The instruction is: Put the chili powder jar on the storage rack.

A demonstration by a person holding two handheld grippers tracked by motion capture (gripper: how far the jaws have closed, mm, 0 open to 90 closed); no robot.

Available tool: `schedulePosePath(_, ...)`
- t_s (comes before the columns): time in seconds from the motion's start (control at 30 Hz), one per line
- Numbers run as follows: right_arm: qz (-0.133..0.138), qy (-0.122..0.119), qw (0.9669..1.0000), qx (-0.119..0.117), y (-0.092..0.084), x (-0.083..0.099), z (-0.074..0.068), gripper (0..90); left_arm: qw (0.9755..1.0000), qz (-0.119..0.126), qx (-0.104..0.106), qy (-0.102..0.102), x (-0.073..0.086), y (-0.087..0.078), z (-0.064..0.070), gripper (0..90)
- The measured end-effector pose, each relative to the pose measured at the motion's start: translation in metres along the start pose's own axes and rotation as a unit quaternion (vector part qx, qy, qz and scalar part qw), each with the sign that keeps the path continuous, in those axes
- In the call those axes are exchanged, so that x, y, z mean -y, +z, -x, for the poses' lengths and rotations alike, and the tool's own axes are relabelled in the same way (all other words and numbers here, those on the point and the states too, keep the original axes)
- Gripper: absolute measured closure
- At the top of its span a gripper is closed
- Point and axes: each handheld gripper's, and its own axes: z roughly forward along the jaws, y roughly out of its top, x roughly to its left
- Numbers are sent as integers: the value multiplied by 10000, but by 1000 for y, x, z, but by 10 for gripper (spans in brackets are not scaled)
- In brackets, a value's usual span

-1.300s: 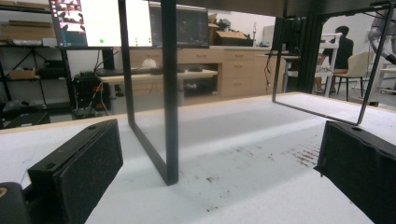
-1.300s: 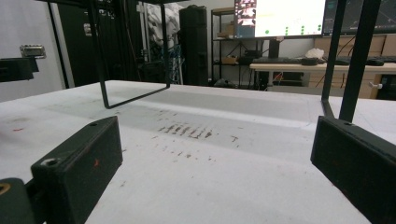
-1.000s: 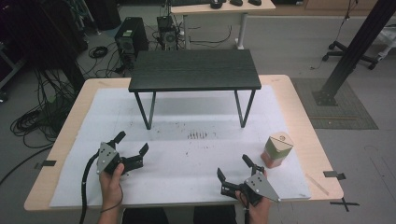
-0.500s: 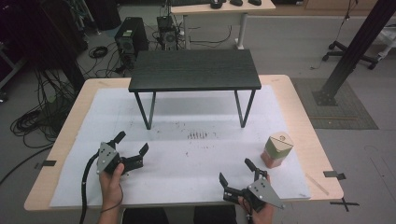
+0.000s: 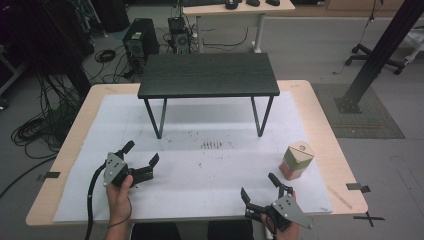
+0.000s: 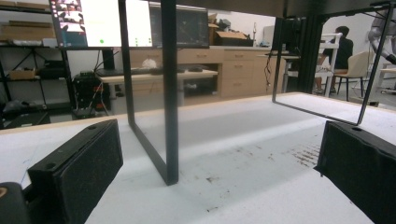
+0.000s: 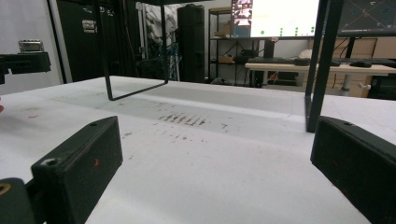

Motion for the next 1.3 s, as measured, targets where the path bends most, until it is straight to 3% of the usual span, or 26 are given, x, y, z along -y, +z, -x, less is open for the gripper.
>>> schedulePosePath(1.3,6,42,9989,469,-25,2,43,21,10000,-5,-3,3,0,0,0,4)
